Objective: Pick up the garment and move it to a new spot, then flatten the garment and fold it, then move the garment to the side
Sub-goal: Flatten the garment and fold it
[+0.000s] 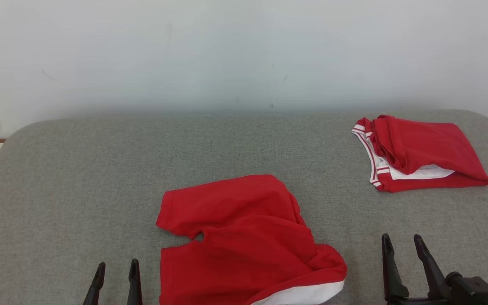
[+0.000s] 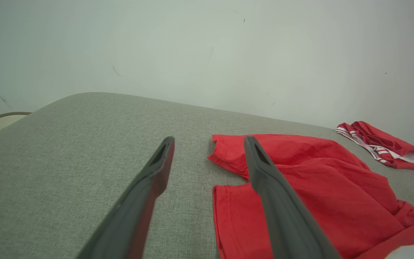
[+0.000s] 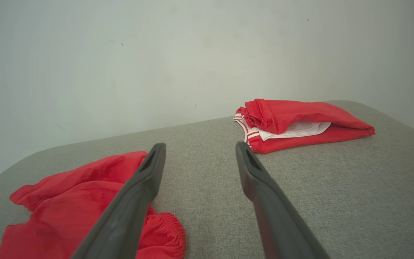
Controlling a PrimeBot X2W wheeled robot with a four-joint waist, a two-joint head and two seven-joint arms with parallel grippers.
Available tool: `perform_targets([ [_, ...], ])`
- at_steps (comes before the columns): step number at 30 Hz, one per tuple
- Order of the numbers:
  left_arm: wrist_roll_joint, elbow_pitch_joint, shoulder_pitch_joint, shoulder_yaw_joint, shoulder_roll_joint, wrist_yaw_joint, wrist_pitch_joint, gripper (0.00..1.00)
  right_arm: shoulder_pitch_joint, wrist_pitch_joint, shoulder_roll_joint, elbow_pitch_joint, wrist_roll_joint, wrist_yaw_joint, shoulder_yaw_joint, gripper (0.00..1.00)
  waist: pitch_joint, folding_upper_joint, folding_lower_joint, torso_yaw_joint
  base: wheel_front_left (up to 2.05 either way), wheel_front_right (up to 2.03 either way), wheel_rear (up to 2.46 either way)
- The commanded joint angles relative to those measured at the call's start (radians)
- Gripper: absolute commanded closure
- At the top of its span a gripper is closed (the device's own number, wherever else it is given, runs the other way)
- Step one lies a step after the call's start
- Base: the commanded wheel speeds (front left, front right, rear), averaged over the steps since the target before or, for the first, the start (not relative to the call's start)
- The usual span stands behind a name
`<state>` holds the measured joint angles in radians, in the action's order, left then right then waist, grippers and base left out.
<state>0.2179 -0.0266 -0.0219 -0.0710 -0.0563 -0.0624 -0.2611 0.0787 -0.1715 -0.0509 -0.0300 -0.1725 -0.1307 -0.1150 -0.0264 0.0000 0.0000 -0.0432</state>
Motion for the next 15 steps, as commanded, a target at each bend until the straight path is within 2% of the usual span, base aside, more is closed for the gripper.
perform_targets([
  [1,0.004,-0.003,-0.021,0.001,-0.007,-0.001,-0.005,0.0,0.005,0.001,0.001,-0.001,0.005,0.0,-0.003,0.0,0.0,0.0,0.0,0.0,0.0,0.0,0.0],
  [15,0.015,-0.005,-0.022,-0.003,-0.014,-0.008,-0.005,0.0,0.003,0.001,0.001,0.004,0.003,0.0,-0.002,0.0,-0.001,0.0,0.0,-0.004,0.0,0.0,0.0],
])
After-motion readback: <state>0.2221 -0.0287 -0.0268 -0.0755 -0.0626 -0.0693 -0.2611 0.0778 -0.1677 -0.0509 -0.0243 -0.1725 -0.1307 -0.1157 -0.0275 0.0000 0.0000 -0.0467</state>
